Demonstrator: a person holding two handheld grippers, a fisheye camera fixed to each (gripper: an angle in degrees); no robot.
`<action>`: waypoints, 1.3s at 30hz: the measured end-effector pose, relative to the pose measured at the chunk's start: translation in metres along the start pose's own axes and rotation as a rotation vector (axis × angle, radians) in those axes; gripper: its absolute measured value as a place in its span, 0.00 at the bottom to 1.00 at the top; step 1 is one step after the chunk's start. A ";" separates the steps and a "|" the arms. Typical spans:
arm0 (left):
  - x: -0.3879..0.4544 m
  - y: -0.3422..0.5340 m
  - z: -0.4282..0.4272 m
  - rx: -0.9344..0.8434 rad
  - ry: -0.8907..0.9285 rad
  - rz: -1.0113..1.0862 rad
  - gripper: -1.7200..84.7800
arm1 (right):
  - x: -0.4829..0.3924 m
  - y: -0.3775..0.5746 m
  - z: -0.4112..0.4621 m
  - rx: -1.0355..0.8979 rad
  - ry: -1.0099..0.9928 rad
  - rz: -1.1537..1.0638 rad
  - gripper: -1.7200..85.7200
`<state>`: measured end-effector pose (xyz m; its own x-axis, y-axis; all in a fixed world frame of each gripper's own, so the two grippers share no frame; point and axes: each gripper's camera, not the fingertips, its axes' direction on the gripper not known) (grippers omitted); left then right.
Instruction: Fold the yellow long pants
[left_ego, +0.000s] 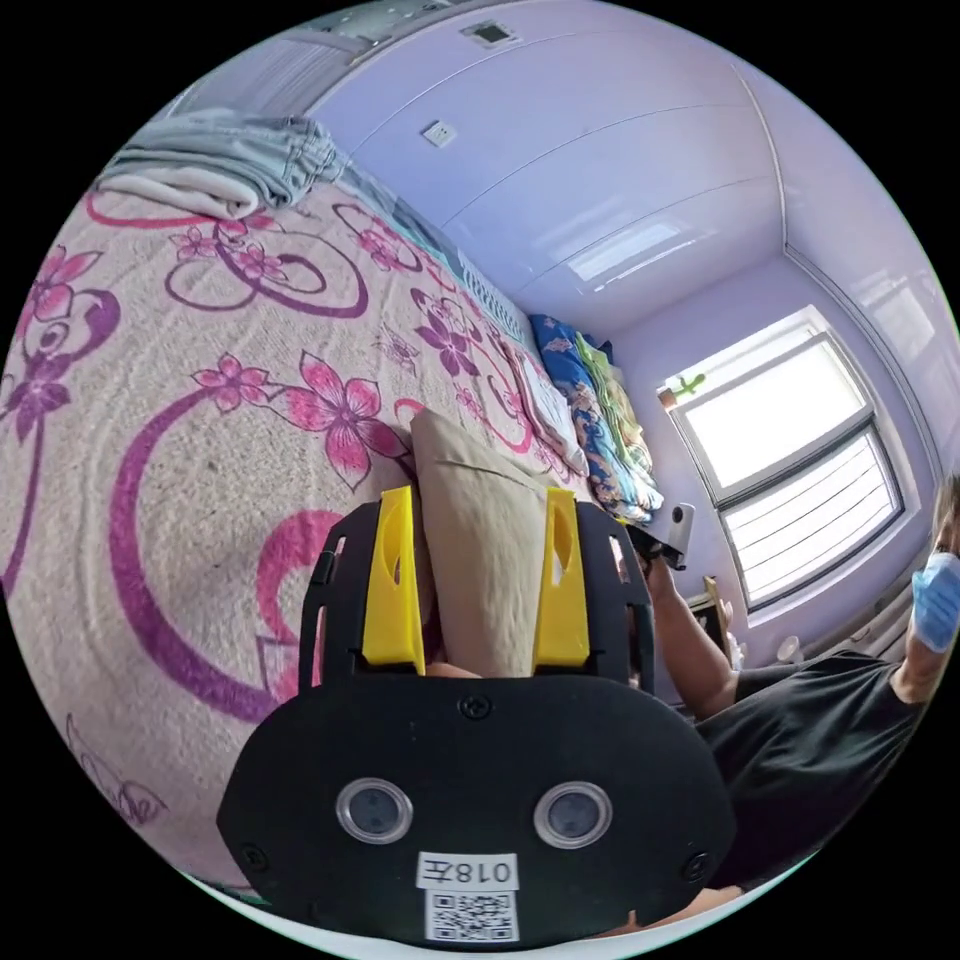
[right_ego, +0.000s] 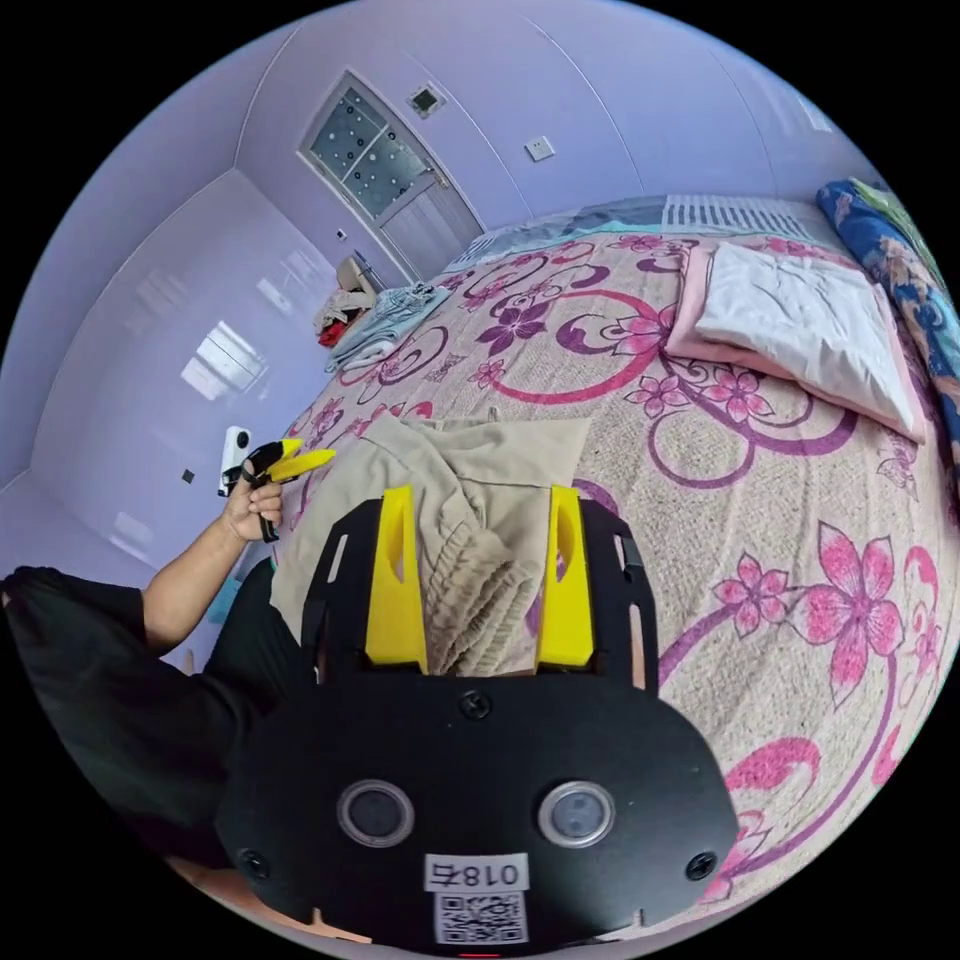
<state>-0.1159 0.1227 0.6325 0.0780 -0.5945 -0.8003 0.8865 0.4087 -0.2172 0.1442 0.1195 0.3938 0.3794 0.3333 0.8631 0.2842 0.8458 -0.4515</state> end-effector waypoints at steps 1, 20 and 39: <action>-0.004 -0.005 0.005 -0.010 0.005 -0.006 0.23 | 0.016 -0.008 0.006 0.000 -0.038 0.023 0.23; -0.014 -0.032 0.039 -0.218 0.099 0.082 0.12 | 0.068 -0.008 0.074 -0.151 -0.430 0.119 0.13; 0.120 -0.012 -0.231 0.395 -0.592 0.597 0.09 | -0.197 -0.106 0.103 0.302 -0.117 -0.416 0.10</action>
<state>-0.2229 0.2066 0.4103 0.6952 -0.6624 -0.2790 0.7070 0.5601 0.4319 -0.0518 0.0072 0.2948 0.1831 -0.0270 0.9827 0.1170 0.9931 0.0054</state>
